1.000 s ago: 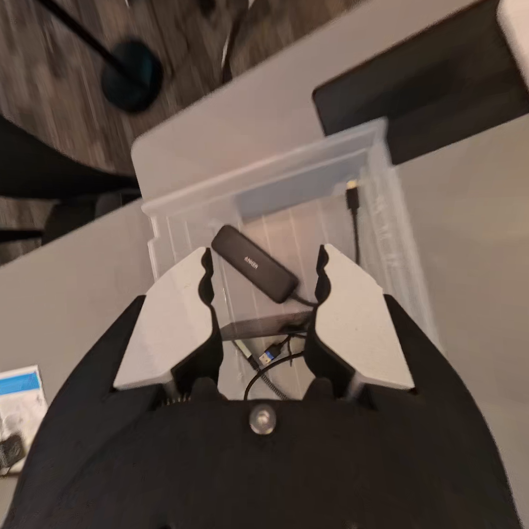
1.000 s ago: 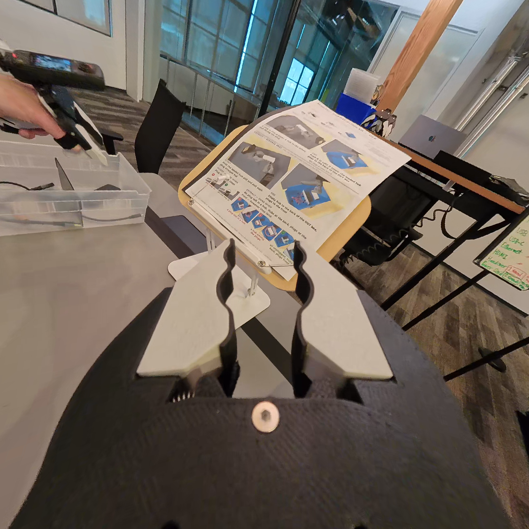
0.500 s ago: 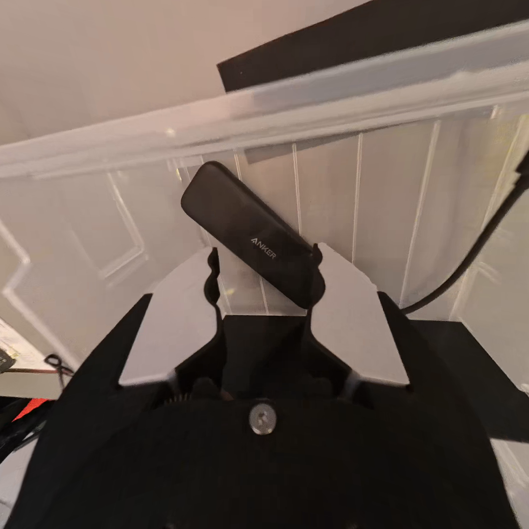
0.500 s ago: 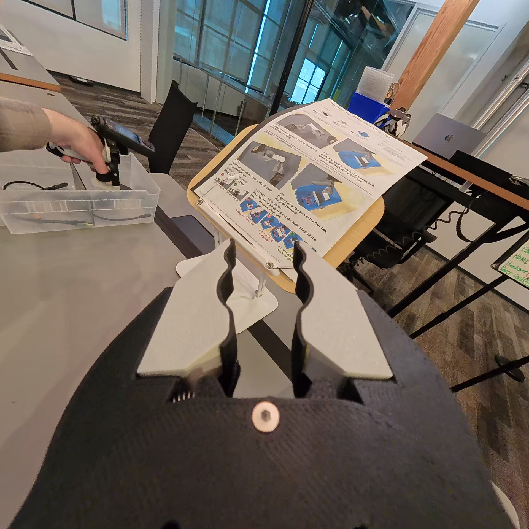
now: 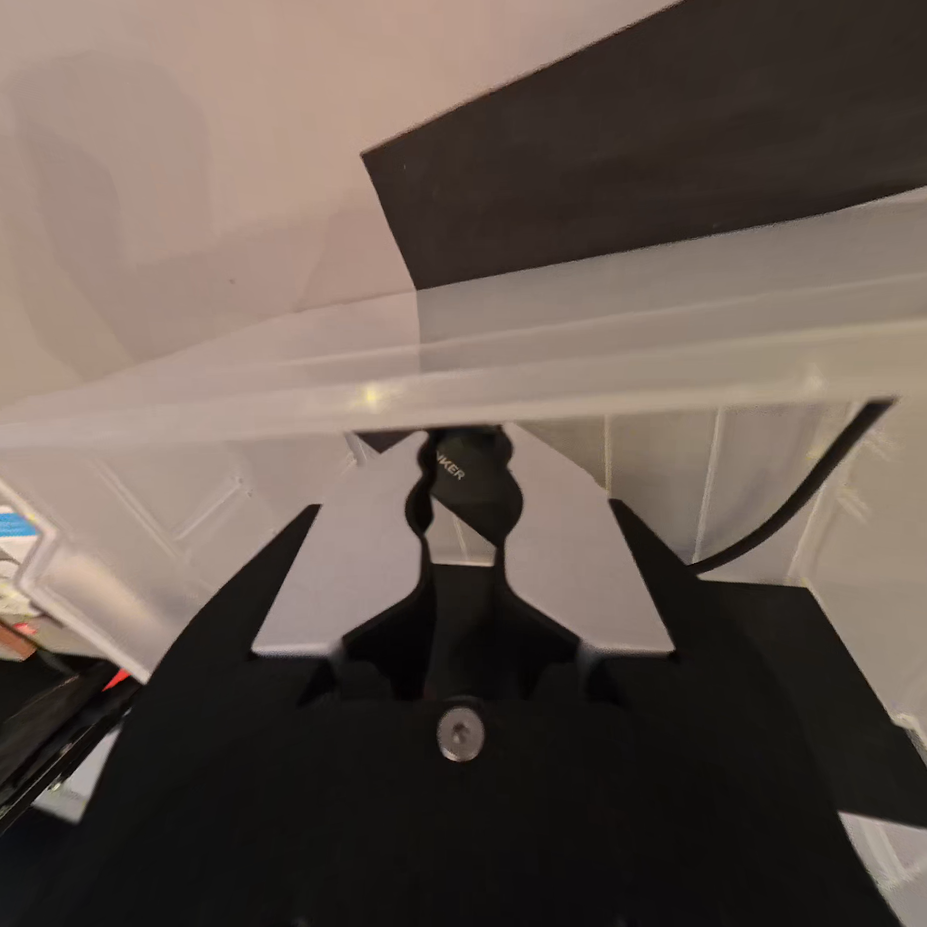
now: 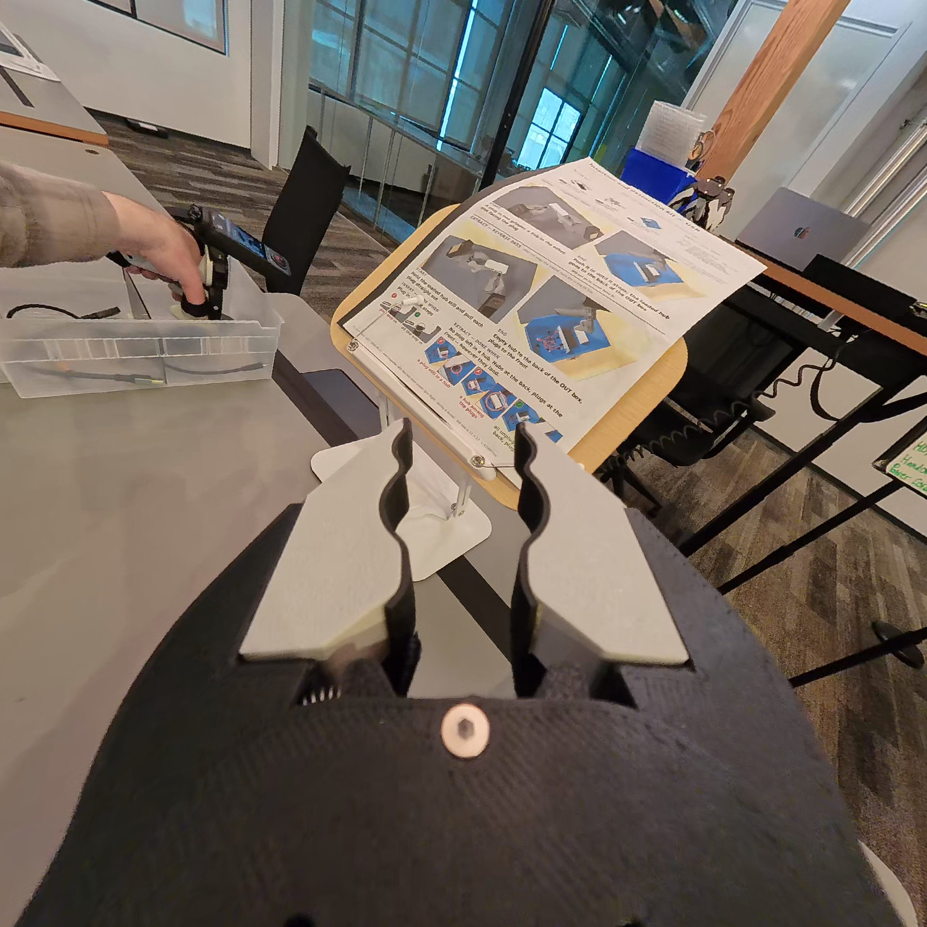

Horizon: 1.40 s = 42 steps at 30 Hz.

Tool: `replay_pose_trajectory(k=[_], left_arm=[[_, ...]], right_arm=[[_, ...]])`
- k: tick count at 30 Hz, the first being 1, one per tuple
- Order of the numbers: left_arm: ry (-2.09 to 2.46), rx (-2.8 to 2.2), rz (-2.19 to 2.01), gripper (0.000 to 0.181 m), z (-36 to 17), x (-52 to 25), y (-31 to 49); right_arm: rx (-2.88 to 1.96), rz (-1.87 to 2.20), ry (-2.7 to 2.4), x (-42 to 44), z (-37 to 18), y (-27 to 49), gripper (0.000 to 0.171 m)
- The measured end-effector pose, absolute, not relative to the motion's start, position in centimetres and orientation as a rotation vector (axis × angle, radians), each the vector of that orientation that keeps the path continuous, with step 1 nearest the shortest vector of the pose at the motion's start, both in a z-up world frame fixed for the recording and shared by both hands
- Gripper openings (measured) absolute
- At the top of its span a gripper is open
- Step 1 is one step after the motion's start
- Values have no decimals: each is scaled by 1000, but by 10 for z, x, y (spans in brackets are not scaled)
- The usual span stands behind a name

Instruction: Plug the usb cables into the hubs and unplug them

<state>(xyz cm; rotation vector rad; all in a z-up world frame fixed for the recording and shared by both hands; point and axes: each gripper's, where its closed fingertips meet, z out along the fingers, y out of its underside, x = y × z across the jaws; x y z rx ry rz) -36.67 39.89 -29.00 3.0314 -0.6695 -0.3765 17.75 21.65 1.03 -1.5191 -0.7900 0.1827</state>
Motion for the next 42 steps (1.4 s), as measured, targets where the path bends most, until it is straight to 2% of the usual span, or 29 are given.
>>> replay_pose_trajectory(k=[1, 7, 9, 10, 12, 22, 36, 42], left_arm=[[-671, 3076, -337, 0, -289, -362, 403], [-723, 3076, -428, 2, -287, -365, 403], [-687, 3067, -500, 51, -284, -374, 404], [-644, 3068, -444, 64, -284, -373, 400], [-576, 3044, -372, 74, -288, -374, 389], [-345, 3028, 2, 59, -300, -373, 378], [-436, 3073, 52, 57, -295, -370, 380], [-506, 3185, 137, 51, -279, -360, 383]], right_arm=[[-1517, 185, -787, 178, 11, 216, 39], [-1501, 188, -765, 187, 18, 212, 38], [-1497, 187, -757, 189, 20, 211, 38], [-1495, 188, -754, 190, 20, 211, 38], [-1495, 193, -752, 190, 20, 212, 38], [-1497, 206, -774, 183, 18, 211, 39], [-1512, 213, -763, 187, 13, 218, 39], [-1512, 217, -774, 183, 12, 218, 39]])
